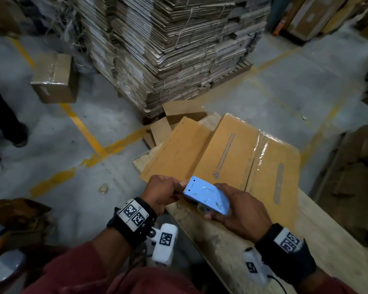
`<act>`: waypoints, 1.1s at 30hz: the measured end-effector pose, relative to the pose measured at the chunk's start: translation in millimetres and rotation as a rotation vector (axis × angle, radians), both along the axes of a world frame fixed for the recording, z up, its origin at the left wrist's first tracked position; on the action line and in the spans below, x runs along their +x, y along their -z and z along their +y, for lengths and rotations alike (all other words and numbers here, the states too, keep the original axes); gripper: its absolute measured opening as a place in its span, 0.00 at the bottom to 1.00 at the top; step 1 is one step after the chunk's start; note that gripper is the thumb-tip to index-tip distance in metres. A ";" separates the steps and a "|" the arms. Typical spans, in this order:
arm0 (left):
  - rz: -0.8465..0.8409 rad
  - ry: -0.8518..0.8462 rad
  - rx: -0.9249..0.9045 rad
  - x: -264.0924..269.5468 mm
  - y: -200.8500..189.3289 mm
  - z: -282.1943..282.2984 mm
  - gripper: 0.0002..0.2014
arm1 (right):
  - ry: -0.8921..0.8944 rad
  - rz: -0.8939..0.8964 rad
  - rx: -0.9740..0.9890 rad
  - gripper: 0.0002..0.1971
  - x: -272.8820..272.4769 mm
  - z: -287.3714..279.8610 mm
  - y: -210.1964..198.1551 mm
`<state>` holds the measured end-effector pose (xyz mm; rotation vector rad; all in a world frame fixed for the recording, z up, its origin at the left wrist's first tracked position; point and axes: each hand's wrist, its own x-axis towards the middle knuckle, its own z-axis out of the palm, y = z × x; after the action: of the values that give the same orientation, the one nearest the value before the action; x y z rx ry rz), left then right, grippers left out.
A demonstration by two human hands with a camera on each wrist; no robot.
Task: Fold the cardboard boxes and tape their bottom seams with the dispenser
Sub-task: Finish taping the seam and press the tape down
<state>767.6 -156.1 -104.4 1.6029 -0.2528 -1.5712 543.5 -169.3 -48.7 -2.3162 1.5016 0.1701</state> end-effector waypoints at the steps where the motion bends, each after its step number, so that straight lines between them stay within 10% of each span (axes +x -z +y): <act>1: 0.007 -0.006 0.026 -1.9 4.5 2.7 0.04 | -0.006 0.028 0.025 0.42 -3.3 1.7 0.4; 13: 0.186 0.035 0.086 -19.8 26.9 11.3 0.03 | -0.093 0.143 0.073 0.46 -22.6 1.0 4.9; 33: -0.488 -0.190 -0.071 18.5 79.4 -6.6 0.15 | -0.048 0.251 0.027 0.47 -39.8 1.1 2.3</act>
<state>786.1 -162.7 -183.8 1.8766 -0.3984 -1.0012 503.7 -168.2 -51.0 -2.3813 1.5468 0.5070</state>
